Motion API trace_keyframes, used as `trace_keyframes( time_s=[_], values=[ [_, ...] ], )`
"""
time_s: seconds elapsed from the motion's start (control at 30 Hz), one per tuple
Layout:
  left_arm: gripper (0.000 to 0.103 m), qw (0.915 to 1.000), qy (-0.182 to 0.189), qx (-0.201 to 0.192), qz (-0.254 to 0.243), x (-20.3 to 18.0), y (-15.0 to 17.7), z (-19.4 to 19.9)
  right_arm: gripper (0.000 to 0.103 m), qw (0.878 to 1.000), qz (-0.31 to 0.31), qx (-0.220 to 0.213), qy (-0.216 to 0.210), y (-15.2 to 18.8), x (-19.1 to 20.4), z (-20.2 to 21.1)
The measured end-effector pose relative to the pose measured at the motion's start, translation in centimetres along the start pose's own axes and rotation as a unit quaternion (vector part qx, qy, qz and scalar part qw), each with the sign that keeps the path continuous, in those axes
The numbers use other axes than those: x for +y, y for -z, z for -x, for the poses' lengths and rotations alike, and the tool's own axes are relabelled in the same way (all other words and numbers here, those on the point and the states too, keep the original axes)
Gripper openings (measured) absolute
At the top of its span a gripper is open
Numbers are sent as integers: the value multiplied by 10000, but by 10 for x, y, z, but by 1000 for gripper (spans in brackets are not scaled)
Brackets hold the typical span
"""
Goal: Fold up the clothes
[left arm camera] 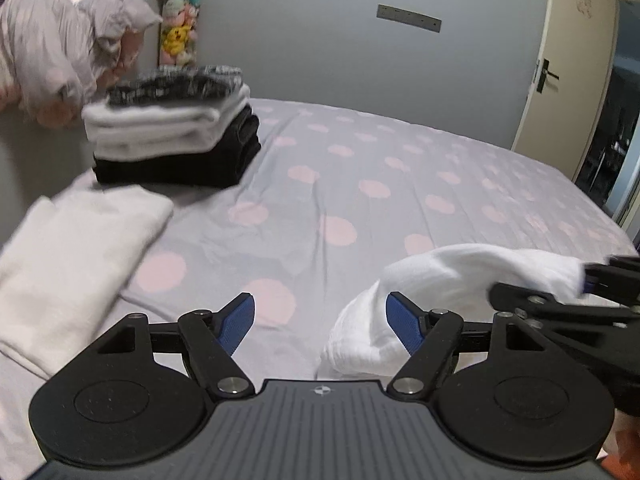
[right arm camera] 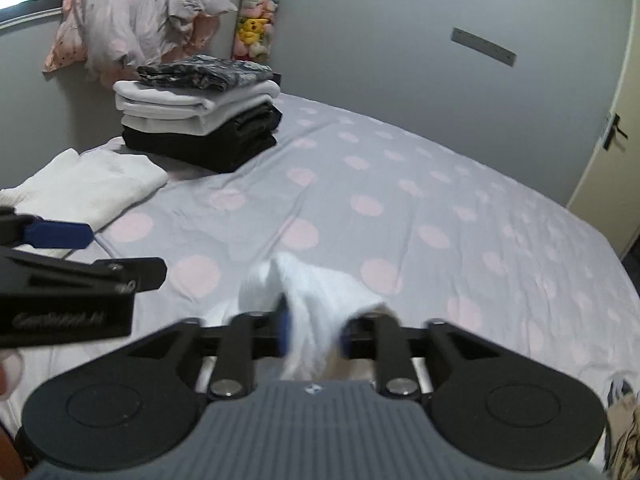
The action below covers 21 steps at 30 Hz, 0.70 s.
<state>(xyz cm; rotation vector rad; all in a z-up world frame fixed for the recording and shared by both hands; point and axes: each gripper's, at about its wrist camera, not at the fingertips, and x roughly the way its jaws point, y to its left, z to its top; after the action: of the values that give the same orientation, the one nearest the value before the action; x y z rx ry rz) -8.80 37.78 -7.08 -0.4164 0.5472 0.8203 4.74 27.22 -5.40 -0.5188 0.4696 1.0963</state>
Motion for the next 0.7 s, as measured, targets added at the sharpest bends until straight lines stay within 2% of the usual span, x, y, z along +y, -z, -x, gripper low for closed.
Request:
trace_keyframes(
  time_s=[0.1, 0.17, 0.23, 0.33, 0.47, 0.53, 0.6, 0.7],
  values=[
    [83, 9998, 44, -23, 174, 5, 9, -10, 53, 9995, -267, -49, -167, 9, -12, 8],
    [83, 9997, 40, -73, 209, 7, 12, -12, 68, 9986, -470, -86, -245, 17, -23, 16],
    [83, 9997, 101, -114, 188, 8, 13, -15, 76, 9969, -758, -60, -214, 27, -36, 22],
    [83, 9996, 197, -73, 179, 6, 15, -20, 77, 9928, -1192, 89, -43, 40, -56, 28],
    [79, 9986, 497, 184, 84, -1, 18, -31, 79, 9864, -1613, 216, 230, 56, -85, 36],
    [79, 9981, 581, 182, -69, -7, 20, -34, 79, 9845, -1637, 375, 516, 62, -98, 31],
    [79, 9974, 667, 174, -229, -15, 22, -36, 79, 9824, -1455, 613, 994, 66, -108, 18],
    [79, 9958, 772, 273, -412, -24, 27, -44, 81, 9783, -1440, 969, 1135, 74, -125, -8]
  ],
)
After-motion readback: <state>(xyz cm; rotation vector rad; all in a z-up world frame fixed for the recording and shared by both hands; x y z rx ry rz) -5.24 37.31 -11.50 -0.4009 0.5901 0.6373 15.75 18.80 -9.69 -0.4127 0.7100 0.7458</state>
